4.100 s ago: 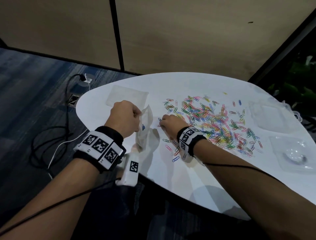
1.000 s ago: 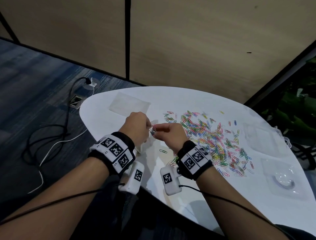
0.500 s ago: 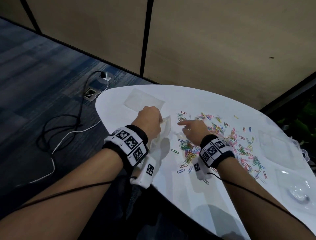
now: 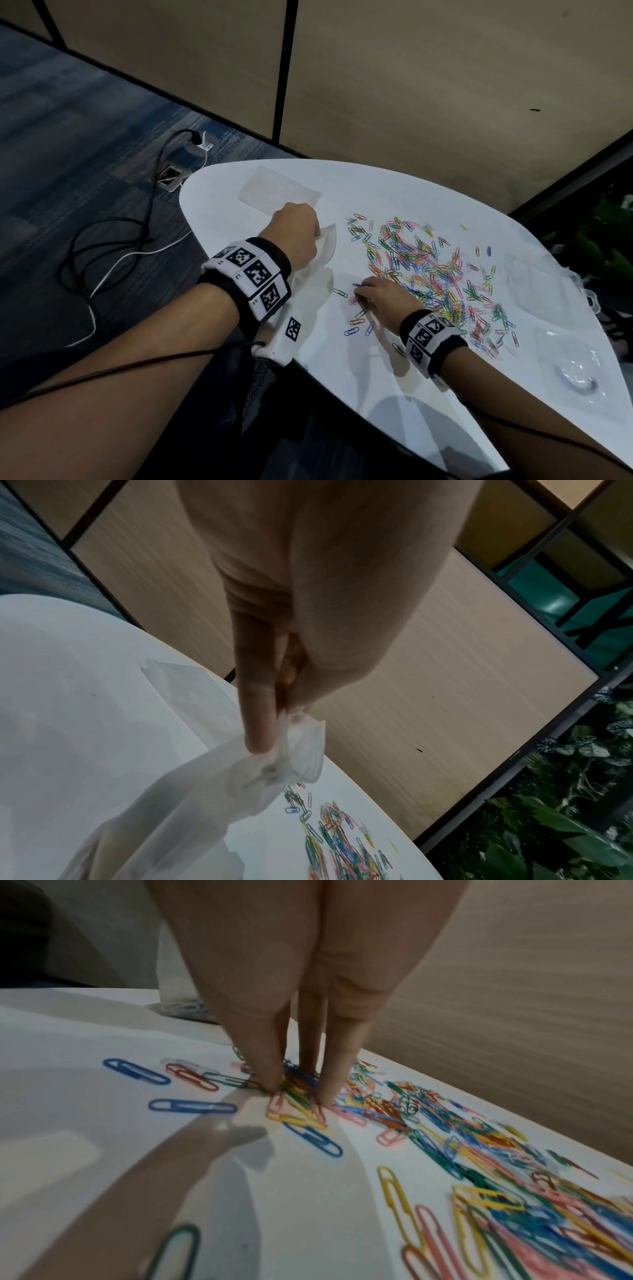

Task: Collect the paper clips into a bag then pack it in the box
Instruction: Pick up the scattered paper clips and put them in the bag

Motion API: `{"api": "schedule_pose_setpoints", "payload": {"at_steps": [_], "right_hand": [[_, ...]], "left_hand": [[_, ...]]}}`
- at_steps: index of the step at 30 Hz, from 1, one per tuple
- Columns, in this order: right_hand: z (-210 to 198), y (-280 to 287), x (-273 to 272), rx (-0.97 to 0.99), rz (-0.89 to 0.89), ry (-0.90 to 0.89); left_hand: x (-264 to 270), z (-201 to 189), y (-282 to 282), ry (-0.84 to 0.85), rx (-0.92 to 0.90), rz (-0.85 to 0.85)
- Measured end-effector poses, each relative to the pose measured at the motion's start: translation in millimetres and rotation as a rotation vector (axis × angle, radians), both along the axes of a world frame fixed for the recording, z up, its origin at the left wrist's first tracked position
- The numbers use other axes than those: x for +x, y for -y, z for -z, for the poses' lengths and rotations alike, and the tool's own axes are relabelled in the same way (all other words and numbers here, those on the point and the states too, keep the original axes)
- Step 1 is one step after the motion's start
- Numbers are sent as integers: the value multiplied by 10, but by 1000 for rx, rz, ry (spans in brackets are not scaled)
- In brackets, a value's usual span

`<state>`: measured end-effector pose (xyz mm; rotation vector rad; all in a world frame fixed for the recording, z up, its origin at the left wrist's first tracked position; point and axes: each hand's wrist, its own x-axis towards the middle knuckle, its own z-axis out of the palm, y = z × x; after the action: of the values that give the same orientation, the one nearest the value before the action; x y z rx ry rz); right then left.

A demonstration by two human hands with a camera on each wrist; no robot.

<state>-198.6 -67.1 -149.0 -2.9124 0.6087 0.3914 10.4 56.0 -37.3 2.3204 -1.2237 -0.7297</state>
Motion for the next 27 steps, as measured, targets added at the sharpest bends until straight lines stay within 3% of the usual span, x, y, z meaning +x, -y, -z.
{"api": "schedule_pose_setpoints", "payload": {"at_steps": [4,9,12,15,19,22,27], "right_hand": [[-42,55,-9,51,181,45],[-255,168,-135,327,676,404],[-517,176,-125,673,849,631],[-775,90,35,1148,951,919],[-776,-102,298,1603,1105,1056],[-658,-237,430,1547,1147,989],[-570,-382,568,1051,944,786]], "left_hand": [[-62,-15,13,17,20,27],[-112,-3,34,4,26,42],[-163,22,65,-27,21,44],[-227,26,116,-29,12,52],[-285,12,172,-39,1,38],[-315,7,189,-49,-30,9],[-341,-12,188,-47,-47,6]]}}
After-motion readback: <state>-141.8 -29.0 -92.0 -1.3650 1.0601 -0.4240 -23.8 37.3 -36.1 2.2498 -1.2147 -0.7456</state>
